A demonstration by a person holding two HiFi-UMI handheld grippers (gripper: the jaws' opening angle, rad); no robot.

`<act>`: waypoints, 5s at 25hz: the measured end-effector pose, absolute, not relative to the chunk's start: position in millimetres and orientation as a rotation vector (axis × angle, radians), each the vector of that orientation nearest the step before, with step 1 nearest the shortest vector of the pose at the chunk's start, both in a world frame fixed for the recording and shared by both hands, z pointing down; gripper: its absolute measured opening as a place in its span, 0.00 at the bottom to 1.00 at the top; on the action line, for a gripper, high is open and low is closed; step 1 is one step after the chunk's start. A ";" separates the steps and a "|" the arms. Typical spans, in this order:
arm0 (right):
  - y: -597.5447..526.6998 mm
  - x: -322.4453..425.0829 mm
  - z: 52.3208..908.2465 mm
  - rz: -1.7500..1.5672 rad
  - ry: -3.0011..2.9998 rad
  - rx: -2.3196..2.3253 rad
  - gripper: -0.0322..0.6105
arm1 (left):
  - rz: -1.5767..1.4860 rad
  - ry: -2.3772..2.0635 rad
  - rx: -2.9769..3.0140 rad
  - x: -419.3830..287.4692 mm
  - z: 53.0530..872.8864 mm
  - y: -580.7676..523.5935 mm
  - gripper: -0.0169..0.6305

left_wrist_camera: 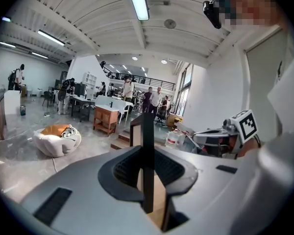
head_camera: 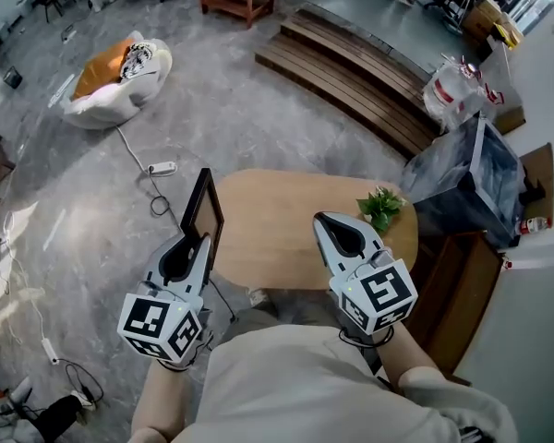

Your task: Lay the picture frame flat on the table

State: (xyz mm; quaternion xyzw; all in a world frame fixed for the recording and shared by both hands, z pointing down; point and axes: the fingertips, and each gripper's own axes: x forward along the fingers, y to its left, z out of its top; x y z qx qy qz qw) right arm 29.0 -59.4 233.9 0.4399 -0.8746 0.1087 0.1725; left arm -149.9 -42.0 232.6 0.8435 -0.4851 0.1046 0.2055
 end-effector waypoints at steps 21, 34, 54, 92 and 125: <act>-130.4 13.4 281.3 0.378 -2.507 1.141 0.05 | 0.281 -1.337 2.203 -145.9 294.2 -103.5 0.13; -167.6 -3.8 363.4 0.466 -2.479 1.065 0.05 | 0.200 -1.292 2.006 -148.4 407.2 -149.9 0.13; -201.1 -46.8 549.4 0.622 -2.381 0.941 0.05 | -0.111 -1.165 1.524 -166.5 658.9 -162.6 0.13; -204.7 -93.9 741.1 0.756 -2.262 0.804 0.05 | -0.021 -1.155 1.201 -177.6 889.1 -141.0 0.26; -193.5 -66.4 735.4 0.732 -2.249 0.803 0.05 | 0.517 -1.342 1.337 -164.3 860.5 -136.3 0.44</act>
